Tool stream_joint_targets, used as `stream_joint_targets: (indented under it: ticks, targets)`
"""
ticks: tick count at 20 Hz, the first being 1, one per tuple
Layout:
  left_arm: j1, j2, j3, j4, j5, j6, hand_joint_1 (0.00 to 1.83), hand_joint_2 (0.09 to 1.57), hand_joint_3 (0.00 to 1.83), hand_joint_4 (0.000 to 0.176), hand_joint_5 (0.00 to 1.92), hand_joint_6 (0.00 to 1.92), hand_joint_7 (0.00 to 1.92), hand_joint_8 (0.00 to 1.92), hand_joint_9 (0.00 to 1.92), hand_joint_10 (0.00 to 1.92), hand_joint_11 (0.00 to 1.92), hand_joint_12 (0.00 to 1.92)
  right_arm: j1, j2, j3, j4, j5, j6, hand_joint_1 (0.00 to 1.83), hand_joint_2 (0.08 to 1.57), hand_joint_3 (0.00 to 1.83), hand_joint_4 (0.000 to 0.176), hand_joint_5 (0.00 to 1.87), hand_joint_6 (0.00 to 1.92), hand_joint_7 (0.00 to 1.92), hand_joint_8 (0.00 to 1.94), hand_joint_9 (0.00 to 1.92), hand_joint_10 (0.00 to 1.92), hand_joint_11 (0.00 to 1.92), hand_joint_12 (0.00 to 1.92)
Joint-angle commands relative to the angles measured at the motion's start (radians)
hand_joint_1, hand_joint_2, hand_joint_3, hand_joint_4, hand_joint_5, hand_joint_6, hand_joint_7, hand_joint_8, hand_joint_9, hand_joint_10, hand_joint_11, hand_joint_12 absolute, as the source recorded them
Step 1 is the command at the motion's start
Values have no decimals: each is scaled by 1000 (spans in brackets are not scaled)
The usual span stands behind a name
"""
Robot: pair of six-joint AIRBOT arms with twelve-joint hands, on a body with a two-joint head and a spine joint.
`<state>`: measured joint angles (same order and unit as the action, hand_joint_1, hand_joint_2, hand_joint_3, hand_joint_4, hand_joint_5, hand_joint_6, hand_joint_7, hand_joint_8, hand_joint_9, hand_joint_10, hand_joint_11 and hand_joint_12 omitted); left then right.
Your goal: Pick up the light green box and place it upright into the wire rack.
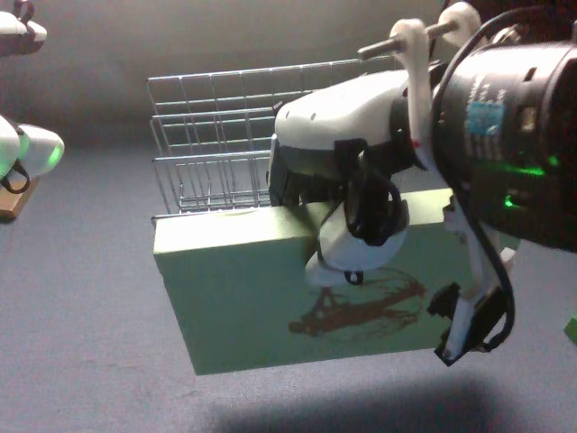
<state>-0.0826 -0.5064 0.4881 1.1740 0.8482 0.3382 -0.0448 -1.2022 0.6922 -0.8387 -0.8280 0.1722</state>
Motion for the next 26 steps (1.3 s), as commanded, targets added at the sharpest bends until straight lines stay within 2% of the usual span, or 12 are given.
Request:
stream_joint_targets:
  ticks: [1, 2, 3, 6, 11, 15, 20, 21, 26]
  targets:
    - [-16, 0, -2, 88, -22, 4, 111, 1222, 2, 106, 182, 0, 160, 1, 174, 0, 0, 555, 33, 4, -8, -54, 61, -2, 1235, 1116, 0, 0, 962, 886, 1015, 1105, 886, 1156, 770, 1496]
    - [-17, 0, -2, 88, -20, 4, 111, 1222, 2, 106, 182, 0, 161, 1, 174, 1, 0, 555, 52, 11, -14, -55, 63, -7, 1341, 1134, 0, 0, 902, 911, 973, 1062, 858, 1355, 745, 1498]
    - [-17, 0, -2, 88, -17, 4, 111, 1222, 2, 106, 181, 0, 161, 1, 175, 1, 0, 556, 72, 17, -17, -58, 63, -13, 1362, 1138, 0, 0, 889, 916, 963, 1054, 852, 1397, 741, 1499]
    - [-20, -1, -2, 88, -16, 3, 111, 1223, 1, 106, 180, 0, 163, 1, 177, 1, 0, 572, 138, 32, -20, -93, 68, -32, 1366, 1143, 1, 0, 869, 938, 956, 1063, 845, 1415, 732, 1502]
    - [-27, -3, -2, 86, -7, 3, 110, 1226, 2, 106, 174, 0, 167, 2, 178, 1, 0, 590, 200, 23, -20, -238, 77, -7, 1366, 1144, 0, 0, 866, 946, 955, 1069, 843, 1413, 753, 1503]
    - [-33, -4, -1, 86, -6, 3, 103, 1235, 5, 106, 174, 0, 170, 2, 178, 1, 0, 592, 195, -14, -8, -296, 72, 6, 1366, 1145, 0, 0, 868, 952, 952, 1075, 835, 1415, 745, 1481]
    - [-35, -5, 0, 80, -7, 3, 100, 1235, 4, 106, 172, 0, 170, 2, 178, 1, 0, 591, 155, -111, 72, -363, 64, 54, 1365, 1145, 0, 0, 871, 952, 950, 1076, 834, 1417, 722, 1496]
    - [-35, -5, -1, 80, -7, 3, 100, 1235, 3, 106, 172, 0, 169, 1, 179, 1, 0, 590, 146, -128, 93, -378, 66, 63, 1238, 1124, 0, 0, 932, 925, 1008, 1116, 897, 1157, 773, 1475]
    - [-36, -5, -2, 79, -7, 3, 100, 1236, 3, 106, 172, 0, 168, 1, 181, 2, 0, 589, 119, -182, 156, -443, 76, 102, 1230, 1122, 0, 0, 939, 929, 1008, 1108, 907, 1105, 764, 1452]
